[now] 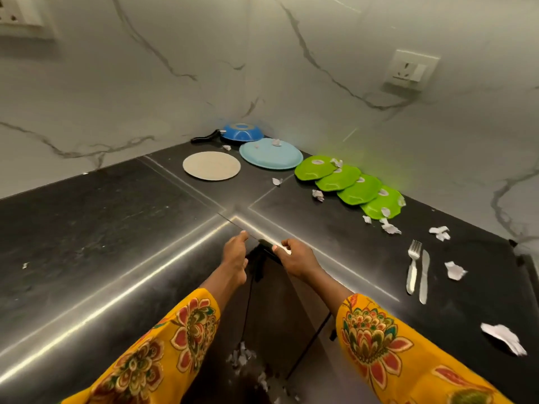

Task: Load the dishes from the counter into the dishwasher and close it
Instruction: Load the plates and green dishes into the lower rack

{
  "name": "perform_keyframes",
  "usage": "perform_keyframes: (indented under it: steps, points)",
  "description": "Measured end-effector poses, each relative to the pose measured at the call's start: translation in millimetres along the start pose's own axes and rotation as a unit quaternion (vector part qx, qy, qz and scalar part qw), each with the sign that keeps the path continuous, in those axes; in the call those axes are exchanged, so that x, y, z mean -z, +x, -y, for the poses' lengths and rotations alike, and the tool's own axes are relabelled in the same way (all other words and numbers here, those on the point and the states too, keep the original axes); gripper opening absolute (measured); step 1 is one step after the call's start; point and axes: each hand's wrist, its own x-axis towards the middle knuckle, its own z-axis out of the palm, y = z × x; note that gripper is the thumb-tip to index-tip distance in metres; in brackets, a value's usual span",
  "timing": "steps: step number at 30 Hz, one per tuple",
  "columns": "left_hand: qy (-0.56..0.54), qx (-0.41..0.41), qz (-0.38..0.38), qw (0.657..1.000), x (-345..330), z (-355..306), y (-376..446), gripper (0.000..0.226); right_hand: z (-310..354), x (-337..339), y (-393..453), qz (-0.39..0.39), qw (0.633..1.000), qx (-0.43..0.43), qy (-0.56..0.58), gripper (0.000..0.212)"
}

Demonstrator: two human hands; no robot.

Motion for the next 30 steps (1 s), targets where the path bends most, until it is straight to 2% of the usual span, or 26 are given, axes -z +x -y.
perform_keyframes:
  steps: [2, 5, 10, 17, 20, 23, 25, 28, 30]
  points:
    - [-0.017, 0.0, -0.009, 1.0, 8.8, -5.0, 10.6, 0.043, 6.6, -4.9, 16.3, 0.018, 1.0, 0.004, -0.023, 0.052]
    - [-0.035, -0.009, -0.006, 0.999, 13.8, -15.0, 23.5, 0.046, 20.8, -9.6, 41.9, 0.035, 0.998, 0.028, -0.045, 0.055]
    - [-0.055, -0.027, -0.019, 0.998, 7.1, -31.1, 59.5, 0.045, 40.3, -18.1, 88.7, 0.044, 0.997, 0.056, -0.015, 0.056]
    - [-0.047, -0.022, -0.049, 0.997, -10.4, -52.5, 123.3, 0.046, 39.4, -26.9, 156.9, 0.058, 0.997, 0.043, 0.027, 0.056]
    - [-0.044, -0.035, -0.074, 0.996, -15.5, -61.8, 148.6, 0.037, 41.5, -27.0, 185.6, 0.07, 0.995, 0.057, 0.031, 0.057]
    - [-0.038, -0.039, -0.093, 0.994, -16.6, -71.2, 171.3, 0.013, 49.0, -28.2, 214.7, 0.077, 0.994, 0.074, 0.036, 0.057]
    - [-0.042, -0.043, -0.099, 0.993, -14.1, -77.0, 185.9, 0.016, 54.6, -33.1, 232.0, 0.082, 0.992, 0.079, 0.047, 0.056]
    - [-0.056, -0.055, -0.108, 0.991, -10.3, -87.4, 206.1, 0.035, 61.1, -42.7, 254.2, 0.09, 0.991, 0.075, 0.062, 0.058]
    - [-0.062, -0.06, -0.12, 0.989, -9.1, -93.0, 219.9, 0.028, 63.2, -49.3, 267.3, 0.087, 0.991, 0.079, 0.07, 0.056]
